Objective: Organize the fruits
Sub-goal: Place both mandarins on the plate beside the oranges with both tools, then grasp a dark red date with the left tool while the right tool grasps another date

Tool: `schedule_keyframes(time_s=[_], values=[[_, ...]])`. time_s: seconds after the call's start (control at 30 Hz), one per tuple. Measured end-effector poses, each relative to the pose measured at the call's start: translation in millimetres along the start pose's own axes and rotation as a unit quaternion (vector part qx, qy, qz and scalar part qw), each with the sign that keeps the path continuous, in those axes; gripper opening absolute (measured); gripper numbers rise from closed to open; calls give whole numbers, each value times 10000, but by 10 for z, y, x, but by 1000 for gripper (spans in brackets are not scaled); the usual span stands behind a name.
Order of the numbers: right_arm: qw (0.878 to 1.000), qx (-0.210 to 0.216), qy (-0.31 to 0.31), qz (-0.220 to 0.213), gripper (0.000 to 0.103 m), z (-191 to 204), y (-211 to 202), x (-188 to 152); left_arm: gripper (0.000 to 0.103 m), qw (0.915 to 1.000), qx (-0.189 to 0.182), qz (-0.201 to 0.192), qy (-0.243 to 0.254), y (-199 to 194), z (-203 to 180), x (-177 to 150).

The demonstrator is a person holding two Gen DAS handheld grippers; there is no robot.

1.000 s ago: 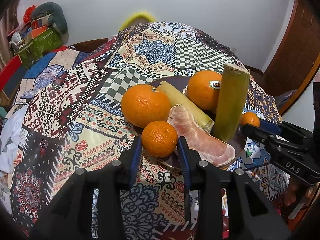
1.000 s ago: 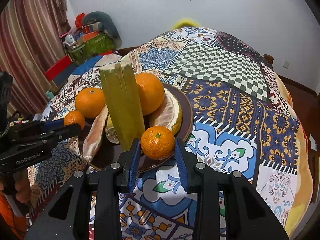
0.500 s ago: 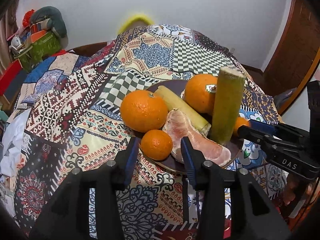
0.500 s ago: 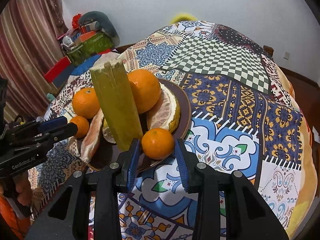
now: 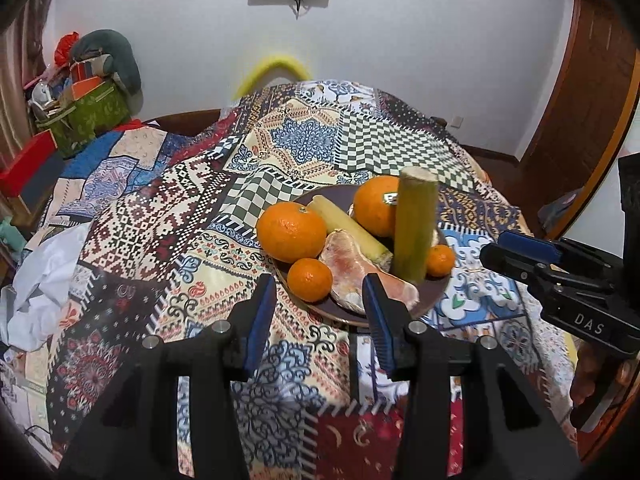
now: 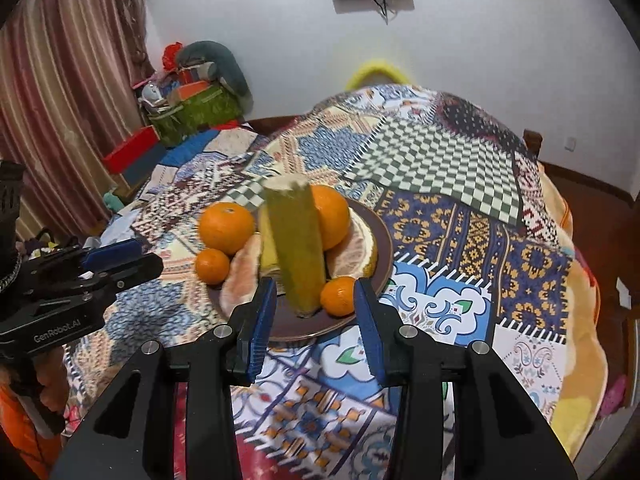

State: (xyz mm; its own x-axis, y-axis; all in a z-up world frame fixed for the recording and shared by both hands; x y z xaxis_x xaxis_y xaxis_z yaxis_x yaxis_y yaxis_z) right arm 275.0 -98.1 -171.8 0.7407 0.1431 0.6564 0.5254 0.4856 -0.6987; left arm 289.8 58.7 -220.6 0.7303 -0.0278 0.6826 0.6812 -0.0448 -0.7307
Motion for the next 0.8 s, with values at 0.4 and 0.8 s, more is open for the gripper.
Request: schedule_keyframes(time_s=[0.4,0.8], values=[[9995,-10,-185,-237,39,191,-438,-134,55,9997,12,-208,82,-441,-197,-174],[9998,-37,-67,-173,40,156,-604,-407,57,9996,-108,215,162,-319,-461,-536]])
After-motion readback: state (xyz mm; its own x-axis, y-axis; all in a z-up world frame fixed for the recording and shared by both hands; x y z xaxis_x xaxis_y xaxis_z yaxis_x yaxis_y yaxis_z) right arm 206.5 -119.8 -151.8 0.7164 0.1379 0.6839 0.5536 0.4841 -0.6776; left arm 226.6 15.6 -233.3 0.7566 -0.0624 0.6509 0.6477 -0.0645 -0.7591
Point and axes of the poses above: each gripper's, at about its wrist camera, not at the fingertips, and y roughly the way its jaws point, z to its left, x to its top, the point moved 5 cm from there along y, roughly the way its jaws point, and after that the axes turned 6 degrees about y, right-handed, at the moved point
